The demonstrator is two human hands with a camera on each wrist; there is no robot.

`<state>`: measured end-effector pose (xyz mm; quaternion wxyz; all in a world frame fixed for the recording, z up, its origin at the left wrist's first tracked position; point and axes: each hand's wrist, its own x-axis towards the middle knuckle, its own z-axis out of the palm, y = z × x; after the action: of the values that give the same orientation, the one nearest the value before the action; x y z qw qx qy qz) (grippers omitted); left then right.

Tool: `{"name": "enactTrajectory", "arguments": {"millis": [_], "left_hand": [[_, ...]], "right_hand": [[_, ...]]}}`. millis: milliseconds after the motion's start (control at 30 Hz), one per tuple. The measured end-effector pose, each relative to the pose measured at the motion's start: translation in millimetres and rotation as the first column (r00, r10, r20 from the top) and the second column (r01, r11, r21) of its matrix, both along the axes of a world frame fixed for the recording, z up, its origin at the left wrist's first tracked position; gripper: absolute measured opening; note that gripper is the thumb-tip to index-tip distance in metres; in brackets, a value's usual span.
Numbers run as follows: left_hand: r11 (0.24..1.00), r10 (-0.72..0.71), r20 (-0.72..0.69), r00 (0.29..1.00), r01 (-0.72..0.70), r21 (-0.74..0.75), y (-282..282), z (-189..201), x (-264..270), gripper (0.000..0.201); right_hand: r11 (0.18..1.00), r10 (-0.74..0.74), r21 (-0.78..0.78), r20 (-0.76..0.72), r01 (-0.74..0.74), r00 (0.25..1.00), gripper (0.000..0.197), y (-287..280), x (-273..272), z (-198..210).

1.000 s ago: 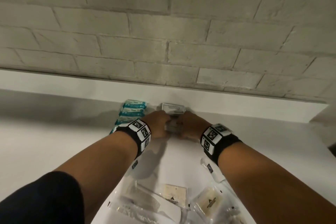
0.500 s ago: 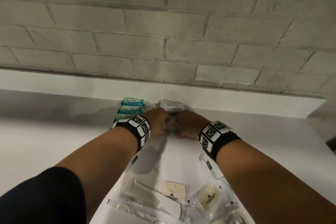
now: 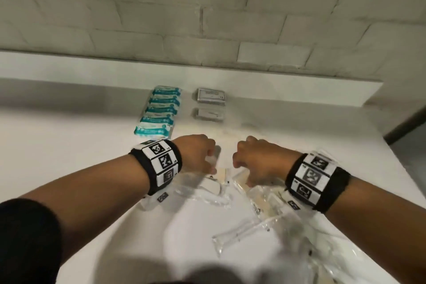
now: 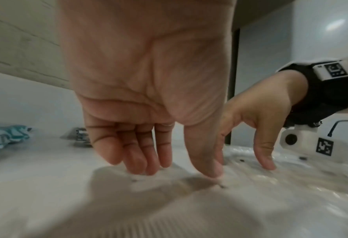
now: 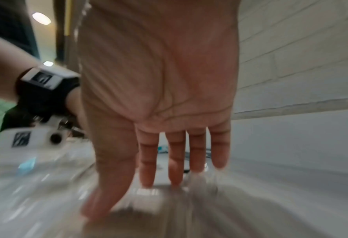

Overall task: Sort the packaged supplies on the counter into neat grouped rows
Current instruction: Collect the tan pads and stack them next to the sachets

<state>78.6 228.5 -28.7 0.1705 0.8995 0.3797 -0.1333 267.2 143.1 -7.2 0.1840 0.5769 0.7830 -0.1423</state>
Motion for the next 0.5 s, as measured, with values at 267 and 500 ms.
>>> {"name": "enactTrajectory", "arguments": {"millis": [267,500], "left_hand": [[0.996,0.09,-0.084,0.992,-0.09,0.004,-48.3,2.8,2.1,0.045],[0.988,0.151,-0.026,0.988,-0.151,-0.012,-66.8,9.1,2.9,0.051]], "right_hand": [[0.988,0.036,0.143,0.136,-0.055,0.99,0.028,-36.2,-4.4,-9.9],[0.887,-0.358,0.129,-0.417,0.444,0.836,0.011,-62.6,29.9,19.9]]}}
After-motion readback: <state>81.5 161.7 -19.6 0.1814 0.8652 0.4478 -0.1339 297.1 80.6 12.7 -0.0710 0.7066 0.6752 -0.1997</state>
